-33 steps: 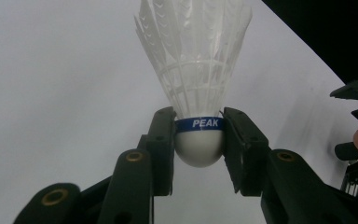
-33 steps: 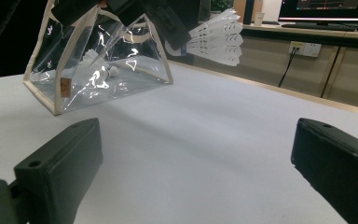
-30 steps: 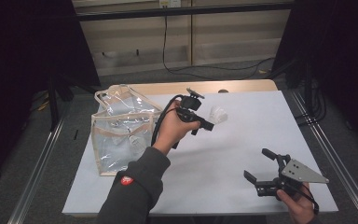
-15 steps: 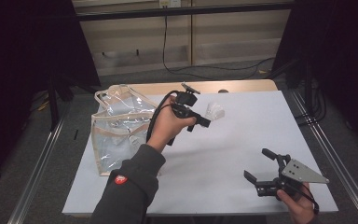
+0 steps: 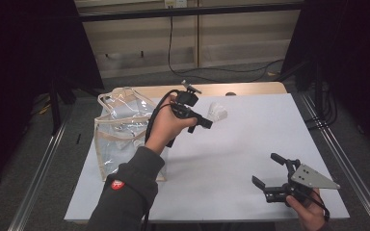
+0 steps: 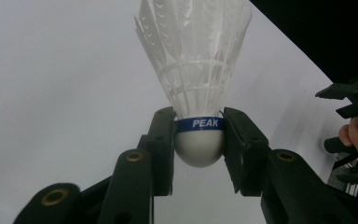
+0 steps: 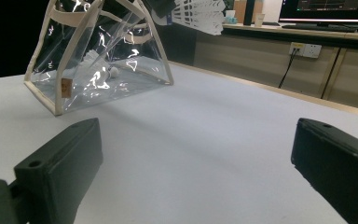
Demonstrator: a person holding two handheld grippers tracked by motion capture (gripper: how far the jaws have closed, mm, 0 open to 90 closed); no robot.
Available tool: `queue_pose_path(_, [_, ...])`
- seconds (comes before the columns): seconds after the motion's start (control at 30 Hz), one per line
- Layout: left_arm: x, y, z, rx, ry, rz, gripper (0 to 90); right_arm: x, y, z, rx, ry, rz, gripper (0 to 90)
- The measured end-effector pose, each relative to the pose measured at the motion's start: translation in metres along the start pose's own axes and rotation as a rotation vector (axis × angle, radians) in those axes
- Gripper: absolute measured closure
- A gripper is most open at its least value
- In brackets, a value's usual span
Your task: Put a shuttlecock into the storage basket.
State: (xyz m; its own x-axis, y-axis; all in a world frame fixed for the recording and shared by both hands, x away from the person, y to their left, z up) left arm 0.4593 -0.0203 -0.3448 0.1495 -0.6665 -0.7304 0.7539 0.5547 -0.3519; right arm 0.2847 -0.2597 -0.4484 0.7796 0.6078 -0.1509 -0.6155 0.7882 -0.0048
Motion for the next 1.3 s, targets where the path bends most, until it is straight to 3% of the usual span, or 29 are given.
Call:
queue_pose_path(0.83, [-0.024,0.008,0.003,-0.004,0.000,0.035,65.4,0.000,0.000,0.001,-0.002,-0.003,0.000,2.0])
queue_pose_path(1.3, [-0.041,0.019,0.003,-0.020,-0.015,0.054,65.4,0.000,0.000,0.001,0.001,-0.002,-0.001,2.0])
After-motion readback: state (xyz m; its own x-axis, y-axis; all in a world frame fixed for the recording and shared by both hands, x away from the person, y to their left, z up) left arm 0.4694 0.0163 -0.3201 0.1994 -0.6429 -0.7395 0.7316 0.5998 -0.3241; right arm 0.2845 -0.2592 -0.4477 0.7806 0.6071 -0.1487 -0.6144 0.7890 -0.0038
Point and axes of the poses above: each handheld gripper's, and its own axes: x roughly forward along the jaws, z roughly out of its top, y roughly to its left, the point moved 5 cm from there along x, roughly forward along the jaws
